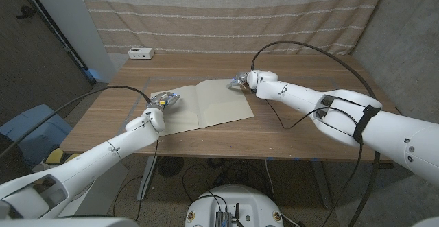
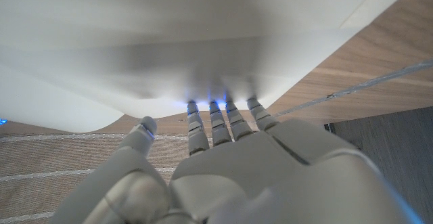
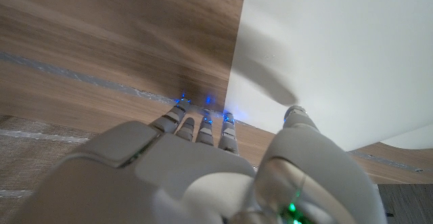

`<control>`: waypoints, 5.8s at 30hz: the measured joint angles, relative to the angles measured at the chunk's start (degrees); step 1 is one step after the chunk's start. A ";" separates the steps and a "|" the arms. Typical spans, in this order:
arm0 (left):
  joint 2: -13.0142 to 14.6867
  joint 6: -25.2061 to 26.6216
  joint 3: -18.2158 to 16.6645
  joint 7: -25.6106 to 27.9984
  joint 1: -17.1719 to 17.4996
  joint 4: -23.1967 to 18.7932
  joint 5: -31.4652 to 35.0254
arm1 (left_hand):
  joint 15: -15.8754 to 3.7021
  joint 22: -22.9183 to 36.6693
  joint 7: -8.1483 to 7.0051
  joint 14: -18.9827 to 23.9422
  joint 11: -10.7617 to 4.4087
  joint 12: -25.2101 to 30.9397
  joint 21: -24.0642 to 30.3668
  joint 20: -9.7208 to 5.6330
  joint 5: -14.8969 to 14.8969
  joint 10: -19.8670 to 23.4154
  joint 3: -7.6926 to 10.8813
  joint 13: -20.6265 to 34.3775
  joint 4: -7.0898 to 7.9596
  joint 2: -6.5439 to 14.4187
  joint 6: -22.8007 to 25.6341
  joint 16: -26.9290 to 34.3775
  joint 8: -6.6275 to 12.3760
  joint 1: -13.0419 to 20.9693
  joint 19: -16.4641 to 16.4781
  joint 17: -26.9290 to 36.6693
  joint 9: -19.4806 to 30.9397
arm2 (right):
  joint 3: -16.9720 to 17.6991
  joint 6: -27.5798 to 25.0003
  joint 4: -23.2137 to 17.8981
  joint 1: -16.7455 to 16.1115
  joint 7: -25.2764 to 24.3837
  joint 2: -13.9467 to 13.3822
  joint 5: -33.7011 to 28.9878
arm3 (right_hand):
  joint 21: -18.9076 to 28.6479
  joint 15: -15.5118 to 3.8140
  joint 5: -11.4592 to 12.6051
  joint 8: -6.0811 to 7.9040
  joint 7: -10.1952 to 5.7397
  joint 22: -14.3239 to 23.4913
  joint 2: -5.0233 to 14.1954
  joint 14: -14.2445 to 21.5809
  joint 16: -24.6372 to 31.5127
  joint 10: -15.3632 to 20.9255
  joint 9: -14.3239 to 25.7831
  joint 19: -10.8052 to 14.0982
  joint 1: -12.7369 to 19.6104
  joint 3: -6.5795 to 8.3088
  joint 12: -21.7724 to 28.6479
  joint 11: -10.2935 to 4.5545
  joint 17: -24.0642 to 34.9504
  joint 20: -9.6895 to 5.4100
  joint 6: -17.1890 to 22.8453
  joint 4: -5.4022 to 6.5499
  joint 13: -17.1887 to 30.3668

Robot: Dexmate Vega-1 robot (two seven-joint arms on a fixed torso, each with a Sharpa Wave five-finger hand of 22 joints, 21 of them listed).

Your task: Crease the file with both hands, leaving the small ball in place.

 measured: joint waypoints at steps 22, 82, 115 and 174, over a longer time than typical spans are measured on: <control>-1.06 -3.10 0.02 -0.38 -0.85 1.90 -0.30 | -0.58 0.00 -0.72 -2.23 -0.25 -1.00 -0.09 -0.34 0.00 -1.87 -0.47 -0.02 0.47 0.22 -1.95 -0.44 -0.45 -0.84 -0.09 -0.14 -0.04 | -0.96 6.10 -12.61 -3.89 1.01 -7.13 -4.80 | 3.17 -1.14 7.99 0.66 -1.94 -0.27 -5.81 27.50 5.37 21.33 0.01 16.34 30.03 7.45 4.29 -3.42 -0.33 1.98 1.94 -12.21 0.45; -1.64 -6.46 -0.04 -1.07 -0.84 2.88 -0.14 | -0.78 0.01 -1.34 -4.48 -1.02 -1.84 -0.61 -1.54 0.00 -4.29 -0.71 -0.08 0.71 0.23 -4.00 -0.88 -0.44 -2.04 -0.30 -0.40 -0.03 | 23.83 5.77 -34.87 -23.53 -20.59 -11.40 16.06 | 33.65 -7.22 0.70 -1.62 1.68 4.36 -5.46 71.33 14.48 15.04 0.13 41.32 63.21 4.62 1.03 -2.37 14.45 -5.90 -13.63 -10.69 0.16; -1.38 -7.02 -0.83 -0.35 0.35 2.30 -0.16 | -0.54 0.01 -1.95 -5.32 -1.23 -1.83 -0.90 -1.75 0.00 -4.89 -0.71 -0.08 0.71 0.23 -4.61 -0.88 -0.44 -2.03 0.00 -0.39 -0.04 | 26.10 4.17 -39.15 -24.13 -21.00 -11.55 26.72 | 65.91 -5.38 0.16 5.46 5.08 0.11 -2.06 79.27 9.00 60.07 0.03 25.04 60.59 1.89 22.19 -0.60 17.90 -4.06 18.20 -7.14 4.05; -2.05 -9.97 -0.37 -1.99 -1.43 5.82 -0.39 | -0.77 0.01 -1.42 -3.43 -1.34 -1.34 -1.05 -2.63 0.23 -3.14 -0.71 -0.08 0.71 0.23 -4.69 -0.59 -0.44 -2.02 0.87 -0.67 -0.04 | 38.34 2.10 -11.41 -17.34 7.26 2.65 70.11 | 43.01 9.63 -0.54 -0.90 8.45 -0.78 -1.17 57.14 0.99 41.64 0.15 32.01 1.54 -6.55 2.32 12.34 3.98 7.86 -0.41 7.42 0.80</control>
